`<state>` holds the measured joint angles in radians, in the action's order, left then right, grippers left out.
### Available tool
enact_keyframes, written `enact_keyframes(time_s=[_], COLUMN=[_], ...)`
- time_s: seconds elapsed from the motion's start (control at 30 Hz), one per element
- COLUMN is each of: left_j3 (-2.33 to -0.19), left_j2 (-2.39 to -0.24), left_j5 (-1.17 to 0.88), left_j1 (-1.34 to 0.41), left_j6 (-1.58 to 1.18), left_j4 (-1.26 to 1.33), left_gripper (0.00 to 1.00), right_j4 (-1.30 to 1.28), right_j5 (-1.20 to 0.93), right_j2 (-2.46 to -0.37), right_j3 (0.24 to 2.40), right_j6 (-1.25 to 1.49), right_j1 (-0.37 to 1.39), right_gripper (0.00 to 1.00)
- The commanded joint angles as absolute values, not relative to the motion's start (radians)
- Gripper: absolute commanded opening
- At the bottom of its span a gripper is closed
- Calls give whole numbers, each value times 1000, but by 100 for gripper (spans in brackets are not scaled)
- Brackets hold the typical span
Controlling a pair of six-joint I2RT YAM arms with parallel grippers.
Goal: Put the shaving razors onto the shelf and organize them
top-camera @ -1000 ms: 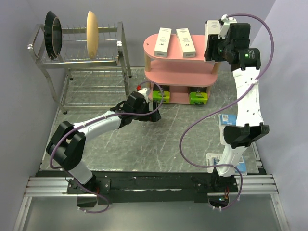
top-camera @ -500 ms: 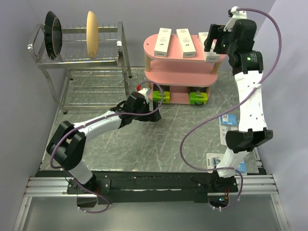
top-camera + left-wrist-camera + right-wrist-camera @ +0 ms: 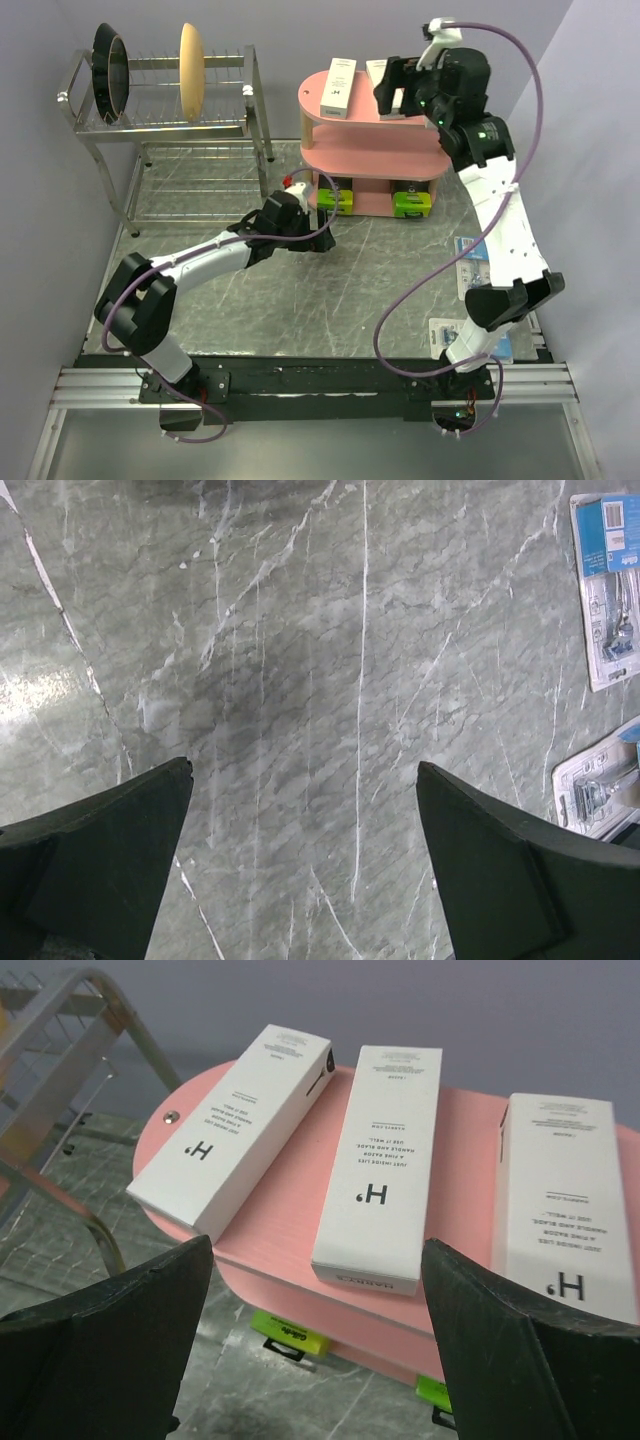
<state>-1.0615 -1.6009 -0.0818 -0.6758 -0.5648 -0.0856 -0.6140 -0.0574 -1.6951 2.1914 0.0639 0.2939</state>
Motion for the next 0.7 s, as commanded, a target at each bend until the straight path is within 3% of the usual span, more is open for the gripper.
enact_keyframes(time_s=[0.0, 0.67], left_j3=[-1042, -971], left_j2=[-1543, -1491], left_j5=[-78, -90], left_j1=[-678, -655], left_j6=[-564, -591], left_j4=[-40, -15], left_gripper=[99, 99], right_j4=[-577, -586], right_j5=[27, 206], right_j2=[-1724, -1815], right_j3=[2207, 2203], right_j6=[66, 55], right_j1=[322, 353], right_gripper=[92, 87])
